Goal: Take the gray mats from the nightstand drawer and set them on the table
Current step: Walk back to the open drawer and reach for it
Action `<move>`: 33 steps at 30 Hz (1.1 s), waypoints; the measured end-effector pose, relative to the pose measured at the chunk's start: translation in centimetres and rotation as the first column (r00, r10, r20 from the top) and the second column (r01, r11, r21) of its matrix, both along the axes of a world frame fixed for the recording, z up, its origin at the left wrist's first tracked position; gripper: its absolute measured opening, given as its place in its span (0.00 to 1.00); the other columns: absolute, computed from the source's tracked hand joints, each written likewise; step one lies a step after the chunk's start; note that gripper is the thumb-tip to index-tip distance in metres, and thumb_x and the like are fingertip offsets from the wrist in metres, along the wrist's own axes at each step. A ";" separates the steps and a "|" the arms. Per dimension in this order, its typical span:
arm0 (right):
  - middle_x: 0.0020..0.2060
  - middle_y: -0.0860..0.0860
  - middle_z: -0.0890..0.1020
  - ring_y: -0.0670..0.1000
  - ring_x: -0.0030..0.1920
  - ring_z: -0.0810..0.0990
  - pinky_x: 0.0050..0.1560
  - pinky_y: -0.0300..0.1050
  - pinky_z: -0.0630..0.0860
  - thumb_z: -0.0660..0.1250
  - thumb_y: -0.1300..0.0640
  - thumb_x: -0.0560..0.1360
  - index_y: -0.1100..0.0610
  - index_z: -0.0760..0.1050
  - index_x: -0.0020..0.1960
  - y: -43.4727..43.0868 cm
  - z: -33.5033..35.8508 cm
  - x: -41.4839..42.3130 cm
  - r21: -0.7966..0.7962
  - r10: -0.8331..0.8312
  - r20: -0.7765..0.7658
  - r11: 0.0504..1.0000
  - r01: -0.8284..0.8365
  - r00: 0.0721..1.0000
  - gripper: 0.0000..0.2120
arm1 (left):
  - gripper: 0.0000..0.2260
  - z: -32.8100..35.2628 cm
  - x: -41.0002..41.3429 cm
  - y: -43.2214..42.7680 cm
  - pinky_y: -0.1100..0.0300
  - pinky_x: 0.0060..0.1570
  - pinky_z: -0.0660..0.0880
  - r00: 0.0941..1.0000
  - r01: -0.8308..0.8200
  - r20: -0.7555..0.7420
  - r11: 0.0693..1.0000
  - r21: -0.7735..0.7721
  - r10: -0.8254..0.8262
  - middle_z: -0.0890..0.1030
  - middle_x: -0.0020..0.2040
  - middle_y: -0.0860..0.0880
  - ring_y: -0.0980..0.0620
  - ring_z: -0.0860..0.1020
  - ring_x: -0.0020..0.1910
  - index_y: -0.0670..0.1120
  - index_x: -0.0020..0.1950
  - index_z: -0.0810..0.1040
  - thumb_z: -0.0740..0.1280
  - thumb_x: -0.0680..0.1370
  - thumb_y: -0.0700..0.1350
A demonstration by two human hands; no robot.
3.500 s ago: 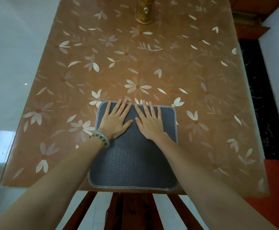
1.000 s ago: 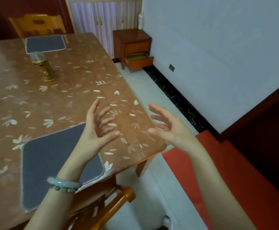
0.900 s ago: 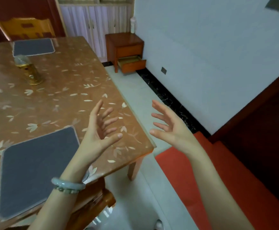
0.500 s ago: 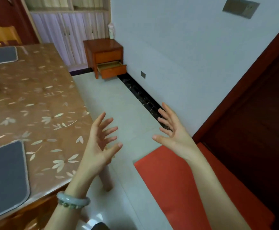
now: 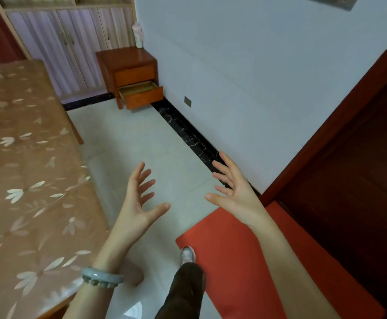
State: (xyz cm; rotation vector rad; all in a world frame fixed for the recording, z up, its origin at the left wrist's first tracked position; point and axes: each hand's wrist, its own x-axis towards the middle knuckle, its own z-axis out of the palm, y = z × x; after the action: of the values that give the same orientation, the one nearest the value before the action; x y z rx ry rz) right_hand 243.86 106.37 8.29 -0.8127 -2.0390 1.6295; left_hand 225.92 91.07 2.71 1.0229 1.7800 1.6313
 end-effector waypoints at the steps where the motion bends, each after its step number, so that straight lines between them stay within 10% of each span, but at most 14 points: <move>1: 0.69 0.43 0.67 0.42 0.67 0.69 0.68 0.48 0.69 0.73 0.65 0.70 0.37 0.54 0.71 1.7 -0.3 -0.9 -0.001 0.006 0.004 1.000 -0.006 1.000 0.43 | 0.44 -0.4 -0.8 1.5 0.61 0.61 0.71 1.000 -0.005 0.005 1.000 -0.006 0.005 0.64 0.72 0.54 0.62 0.70 0.66 0.60 0.75 0.53 0.75 0.66 0.46; 33: 0.66 0.31 0.63 0.43 0.68 0.69 0.65 0.46 0.71 0.72 0.66 0.70 0.32 0.57 0.67 46.9 -2.6 -38.1 -0.026 0.211 -0.010 0.977 -0.211 0.977 0.41 | 0.41 0.9 -32.5 43.2 0.56 0.64 0.71 0.969 -0.239 0.034 0.966 -0.099 0.244 0.63 0.73 0.50 0.53 0.69 0.68 0.56 0.75 0.53 0.73 0.72 0.37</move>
State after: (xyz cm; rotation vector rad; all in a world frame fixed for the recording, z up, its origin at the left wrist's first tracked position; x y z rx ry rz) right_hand 205.74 153.32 5.71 -0.6143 -2.1646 1.7728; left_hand 193.43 134.30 3.61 0.7431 1.9940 1.6779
